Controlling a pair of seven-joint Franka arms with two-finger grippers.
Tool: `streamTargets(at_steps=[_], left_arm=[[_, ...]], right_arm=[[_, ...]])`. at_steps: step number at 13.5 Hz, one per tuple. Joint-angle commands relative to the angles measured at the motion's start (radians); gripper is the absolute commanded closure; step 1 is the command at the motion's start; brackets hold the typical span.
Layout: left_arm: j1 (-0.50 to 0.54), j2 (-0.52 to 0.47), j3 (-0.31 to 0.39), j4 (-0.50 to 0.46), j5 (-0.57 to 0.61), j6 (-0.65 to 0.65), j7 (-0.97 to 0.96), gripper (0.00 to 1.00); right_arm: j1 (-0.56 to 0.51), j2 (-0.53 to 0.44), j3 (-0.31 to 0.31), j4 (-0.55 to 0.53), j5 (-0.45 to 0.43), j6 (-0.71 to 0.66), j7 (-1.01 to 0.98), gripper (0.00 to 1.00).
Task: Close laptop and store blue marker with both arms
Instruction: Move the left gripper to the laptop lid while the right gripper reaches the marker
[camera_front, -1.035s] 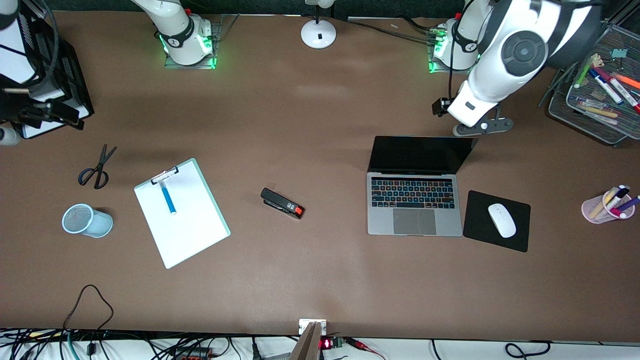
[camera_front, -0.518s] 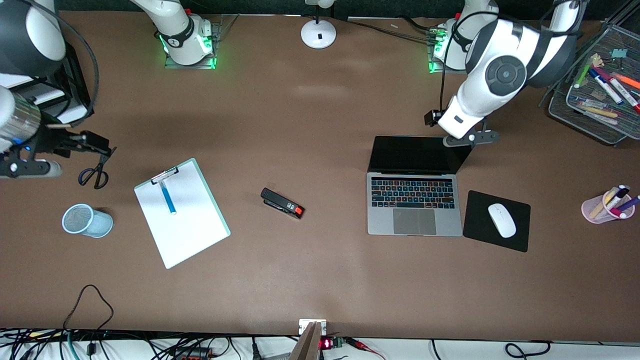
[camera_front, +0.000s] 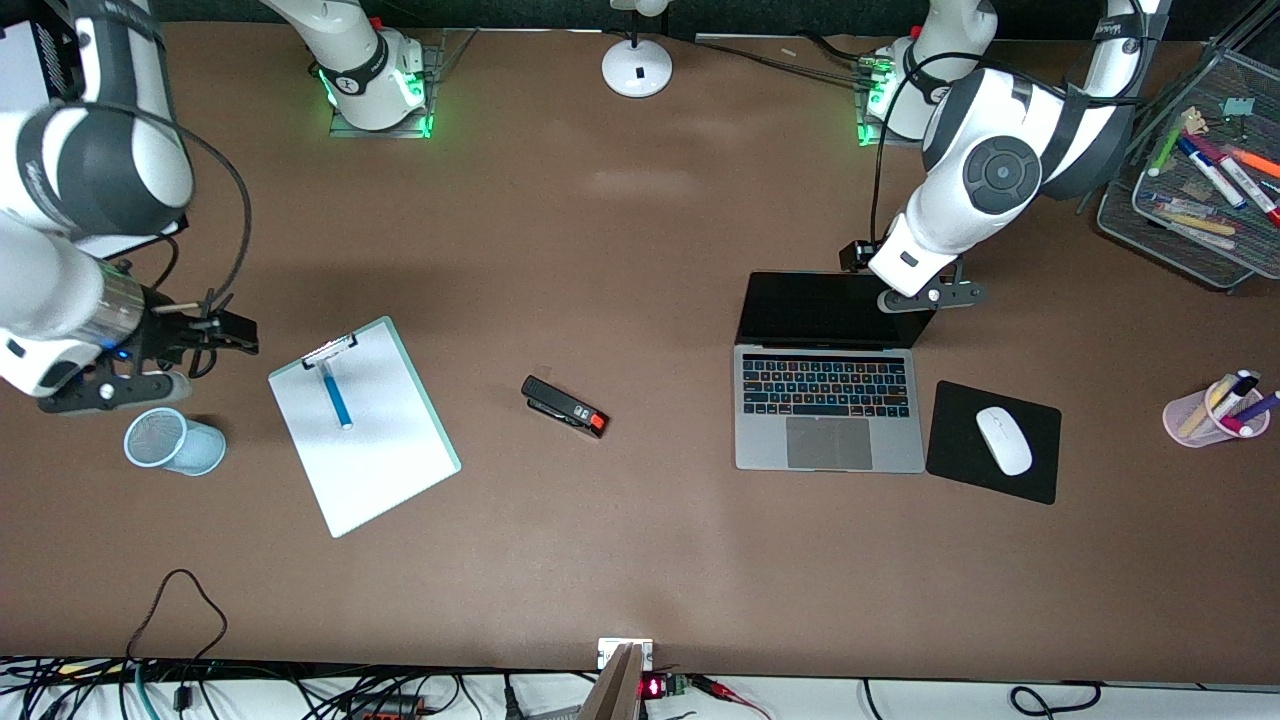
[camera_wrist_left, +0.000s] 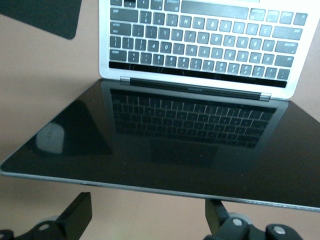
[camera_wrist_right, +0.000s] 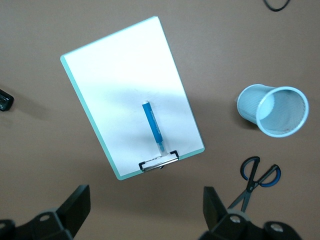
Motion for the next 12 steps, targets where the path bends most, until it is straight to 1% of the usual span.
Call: streamTargets(at_steps=[1,3,6,7,10,12], left_arm=[[0.005,0.015,-0.007,0.008,-0.008,0.047,0.009,0.00],[0.006,0.041,-0.007,0.010,-0.008,0.095,0.009,0.00],[0.011,0.066,-0.005,0.015,-0.008,0.168,0.009,0.00],[0.012,0.080,-0.005,0.015,-0.008,0.198,0.009,0.00],[0.014,0.136,0.001,0.018,-0.008,0.294,0.009,0.00],[0.028,0.181,0.002,0.041,-0.008,0.334,0.009,0.00]], right_arm=[[0.003,0.074,-0.003,0.020,0.009,0.012,-0.119,0.00],[0.002,0.116,-0.003,0.019,0.009,0.076,-0.199,0.00],[0.002,0.176,-0.003,0.017,0.012,0.128,-0.215,0.00],[0.003,0.191,-0.003,0.014,0.022,0.153,-0.215,0.00],[-0.003,0.242,-0.003,0.011,0.101,0.184,-0.215,0.00],[-0.003,0.271,-0.003,0.011,0.113,0.208,-0.215,0.00]])
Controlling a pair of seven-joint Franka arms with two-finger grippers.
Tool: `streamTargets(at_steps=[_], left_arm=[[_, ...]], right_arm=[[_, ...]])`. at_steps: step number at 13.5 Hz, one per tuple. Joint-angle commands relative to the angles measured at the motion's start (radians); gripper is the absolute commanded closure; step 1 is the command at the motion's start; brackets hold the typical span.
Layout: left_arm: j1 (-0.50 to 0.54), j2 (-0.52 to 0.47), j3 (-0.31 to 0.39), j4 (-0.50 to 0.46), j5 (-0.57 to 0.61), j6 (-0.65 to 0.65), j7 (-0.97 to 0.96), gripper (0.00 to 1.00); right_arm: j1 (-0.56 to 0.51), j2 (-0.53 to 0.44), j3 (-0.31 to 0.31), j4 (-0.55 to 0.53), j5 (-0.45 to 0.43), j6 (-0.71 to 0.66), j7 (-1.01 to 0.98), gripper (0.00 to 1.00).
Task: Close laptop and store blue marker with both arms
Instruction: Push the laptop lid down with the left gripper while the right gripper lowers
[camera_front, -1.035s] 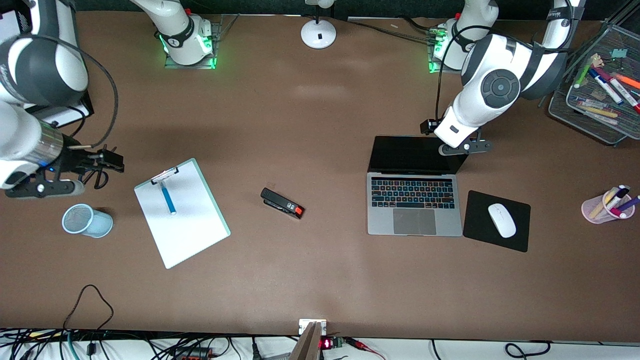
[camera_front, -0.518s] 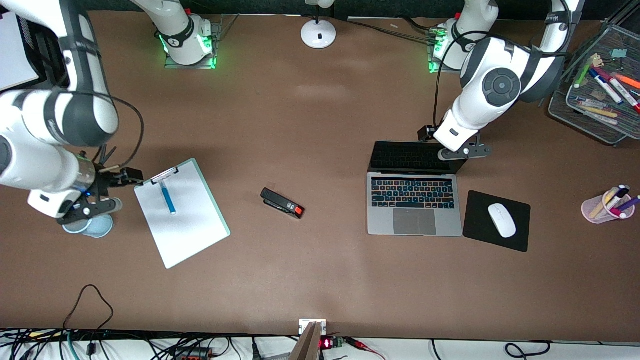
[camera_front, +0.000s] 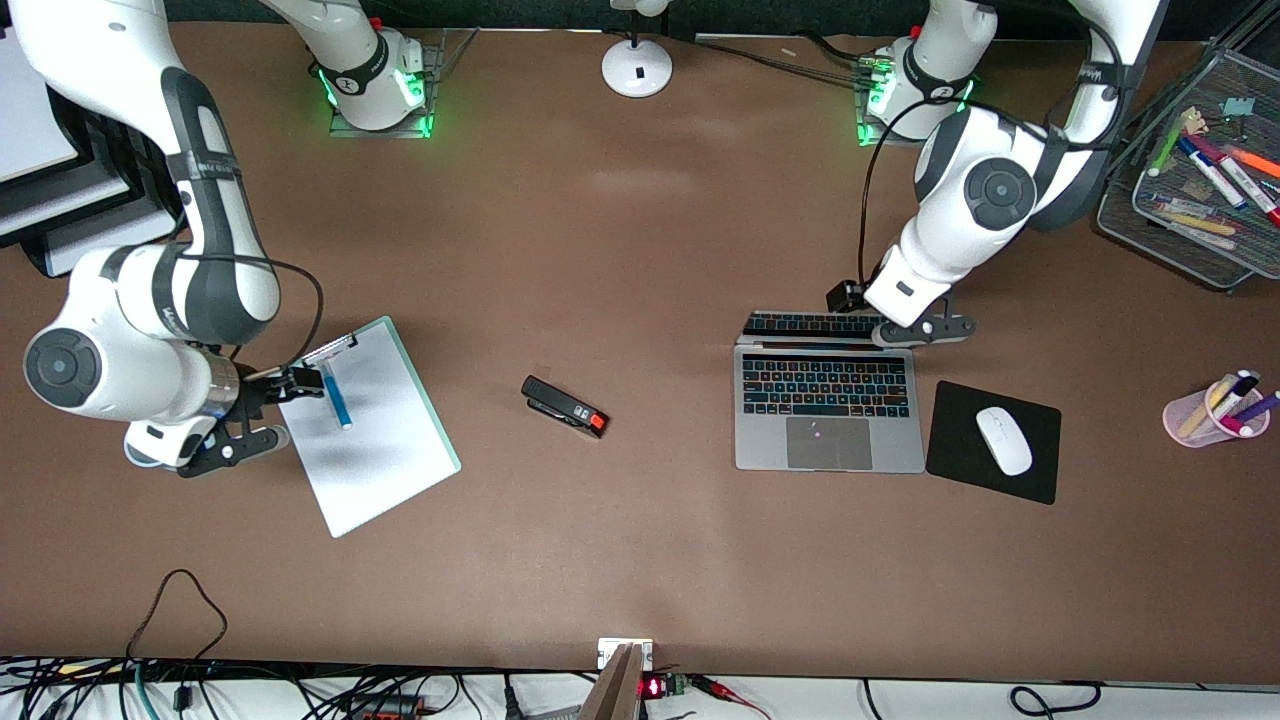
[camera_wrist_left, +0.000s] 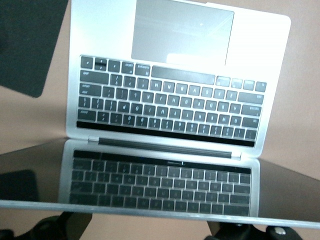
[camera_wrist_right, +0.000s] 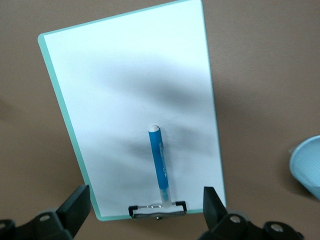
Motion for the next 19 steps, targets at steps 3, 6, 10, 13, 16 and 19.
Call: streamTargets(at_steps=[3,6,10,13,16,19], left_arm=[[0.015,0.113,0.001,0.074,-0.008,0.091,0.009,0.00],[0.017,0.172,0.002,0.080,-0.009,0.186,0.009,0.00],[0.023,0.252,0.002,0.082,-0.008,0.306,0.009,0.00],[0.025,0.310,0.002,0.083,-0.009,0.392,0.007,0.00],[0.026,0.369,0.004,0.111,-0.009,0.429,0.006,0.00],[0.025,0.377,0.015,0.117,-0.009,0.429,0.004,0.00]], right_arm=[[-0.002,0.059,-0.004,0.004,0.027,0.072,-0.023,0.00],[0.004,0.063,-0.004,-0.062,0.020,0.185,-0.025,0.00],[0.005,0.062,-0.004,-0.116,0.020,0.247,-0.025,0.00],[0.005,0.063,-0.004,-0.133,0.020,0.258,-0.054,0.08],[0.005,0.063,-0.004,-0.159,0.019,0.272,-0.091,0.08],[0.008,0.068,-0.004,-0.208,0.019,0.351,-0.127,0.09]])
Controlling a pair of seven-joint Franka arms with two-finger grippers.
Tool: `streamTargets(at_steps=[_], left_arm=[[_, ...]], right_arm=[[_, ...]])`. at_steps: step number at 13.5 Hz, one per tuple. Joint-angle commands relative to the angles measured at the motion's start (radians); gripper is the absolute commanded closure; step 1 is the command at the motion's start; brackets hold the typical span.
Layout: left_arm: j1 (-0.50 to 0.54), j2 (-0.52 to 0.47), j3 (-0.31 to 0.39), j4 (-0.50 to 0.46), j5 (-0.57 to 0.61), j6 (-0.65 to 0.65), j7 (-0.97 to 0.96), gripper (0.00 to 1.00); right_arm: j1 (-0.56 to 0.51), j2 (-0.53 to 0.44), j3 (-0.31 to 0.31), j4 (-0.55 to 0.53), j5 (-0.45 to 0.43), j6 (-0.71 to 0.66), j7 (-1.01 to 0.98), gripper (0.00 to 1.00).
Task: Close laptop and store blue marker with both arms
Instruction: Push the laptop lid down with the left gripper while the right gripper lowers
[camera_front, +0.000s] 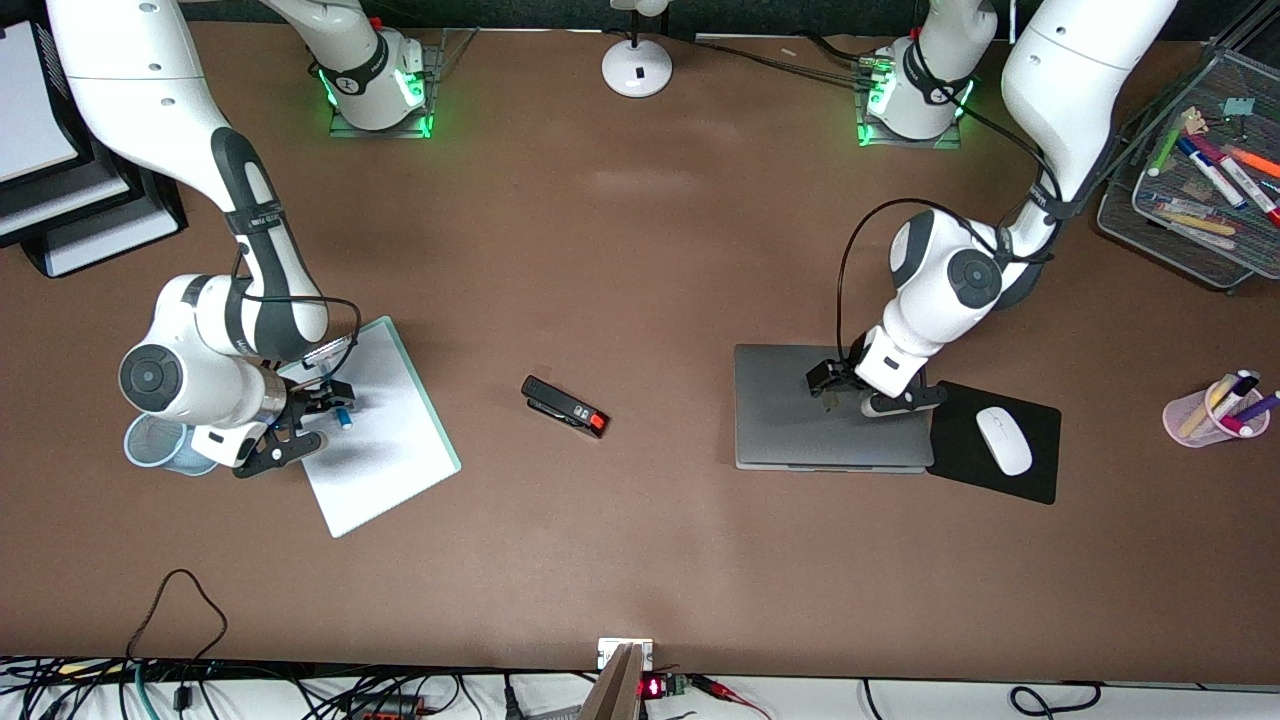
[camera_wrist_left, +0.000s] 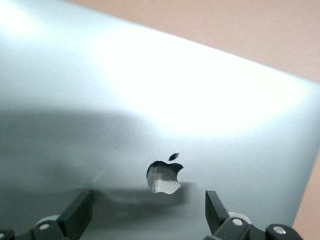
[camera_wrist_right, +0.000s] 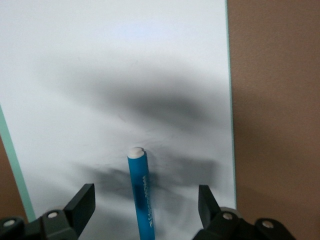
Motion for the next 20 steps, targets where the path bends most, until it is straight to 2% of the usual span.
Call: streamTargets(at_steps=[1,3,5,6,12,16,20], left_arm=[[0.002,0.012,0.002,0.025,-0.008,0.000,0.003,0.00],[0.004,-0.006,0.004,0.024,-0.006,-0.008,0.003,0.00],[0.016,-0.055,0.004,0.024,-0.006,-0.055,0.003,0.00],[0.025,-0.087,0.004,0.025,-0.006,-0.086,0.003,0.00],[0.059,-0.225,0.004,0.110,-0.006,-0.337,0.027,0.00],[0.099,-0.342,0.002,0.130,-0.006,-0.492,0.067,0.00],[0.116,-0.399,0.002,0.254,-0.006,-0.765,0.073,0.00]], right_arm=[[0.007,-0.007,-0.004,-0.052,0.013,0.068,-0.046,0.10],[0.007,-0.007,-0.004,-0.053,0.013,0.065,-0.048,0.20],[0.007,-0.007,-0.004,-0.053,0.012,0.064,-0.048,0.34],[0.009,-0.007,-0.002,-0.053,0.012,0.065,-0.048,0.37],[0.032,0.002,-0.004,-0.046,0.013,0.068,-0.047,0.44],[0.027,0.002,-0.004,-0.038,0.012,0.070,-0.047,0.49],[0.025,0.028,-0.004,-0.009,0.016,0.071,-0.047,0.49]])
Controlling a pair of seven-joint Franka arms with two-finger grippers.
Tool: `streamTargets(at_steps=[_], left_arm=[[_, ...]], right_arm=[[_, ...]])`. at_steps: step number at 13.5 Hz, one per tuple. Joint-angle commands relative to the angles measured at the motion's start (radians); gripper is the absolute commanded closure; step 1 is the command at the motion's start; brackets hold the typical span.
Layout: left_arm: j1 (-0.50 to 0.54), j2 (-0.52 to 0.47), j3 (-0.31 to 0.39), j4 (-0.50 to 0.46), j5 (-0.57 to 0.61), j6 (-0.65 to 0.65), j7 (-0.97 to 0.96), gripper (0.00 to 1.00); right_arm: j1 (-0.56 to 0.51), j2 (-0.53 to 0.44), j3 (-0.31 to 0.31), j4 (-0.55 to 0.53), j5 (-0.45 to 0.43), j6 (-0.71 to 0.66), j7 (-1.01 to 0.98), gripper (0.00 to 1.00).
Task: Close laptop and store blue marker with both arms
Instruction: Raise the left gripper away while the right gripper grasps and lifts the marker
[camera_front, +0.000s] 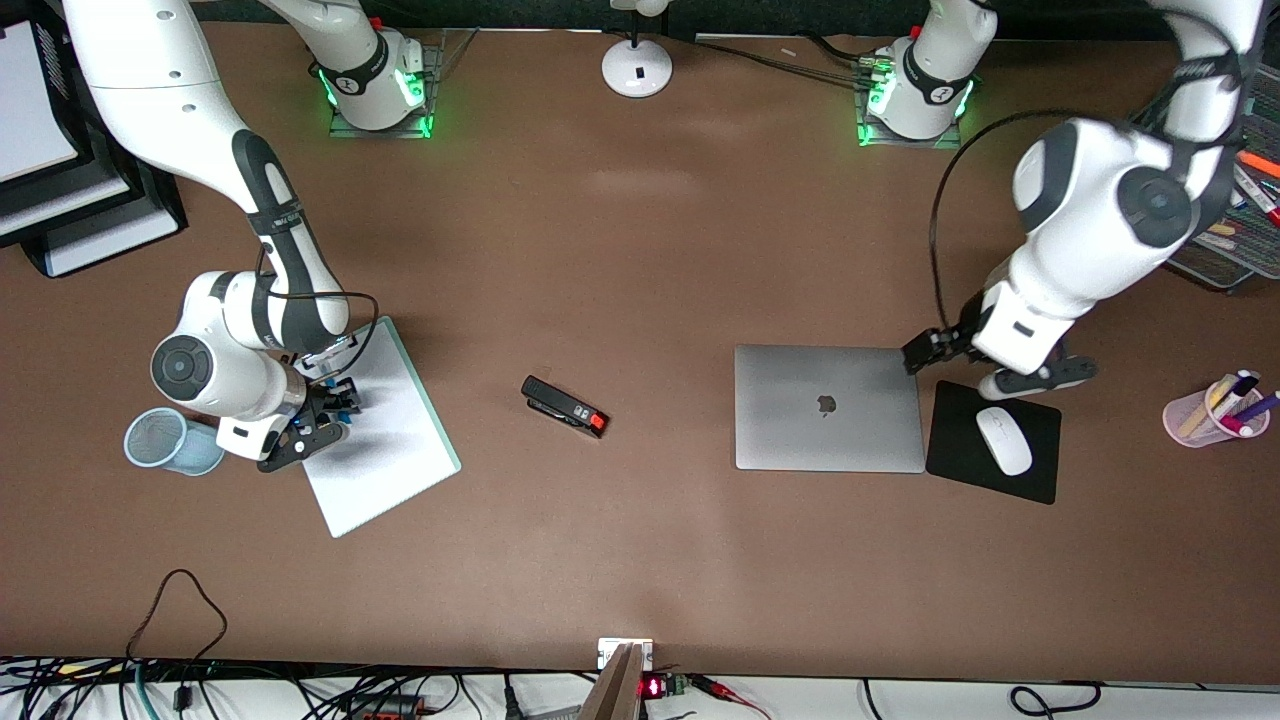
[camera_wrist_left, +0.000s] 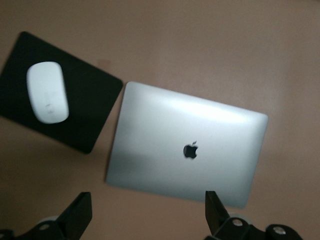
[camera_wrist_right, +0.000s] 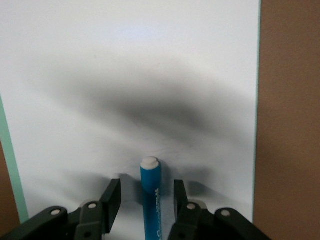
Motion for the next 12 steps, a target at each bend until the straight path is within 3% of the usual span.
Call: streamTargets(at_steps=[1,5,12], left_arm=[[0.006,-0.035,-0.002,0.084,-0.005,-0.157,0.025,0.00],[0.006,-0.093,-0.007,0.133,0.084,-0.269,0.025,0.00],[0.006,-0.159,-0.002,0.196,0.084,-0.419,0.028,0.00]], right_arm=[[-0.001,0.030,-0.003,0.035,0.018,0.006,-0.016,0.49],[-0.001,0.032,-0.003,0.035,0.016,0.006,-0.016,0.51],[0.001,0.032,-0.003,0.037,0.015,0.006,-0.016,0.69]])
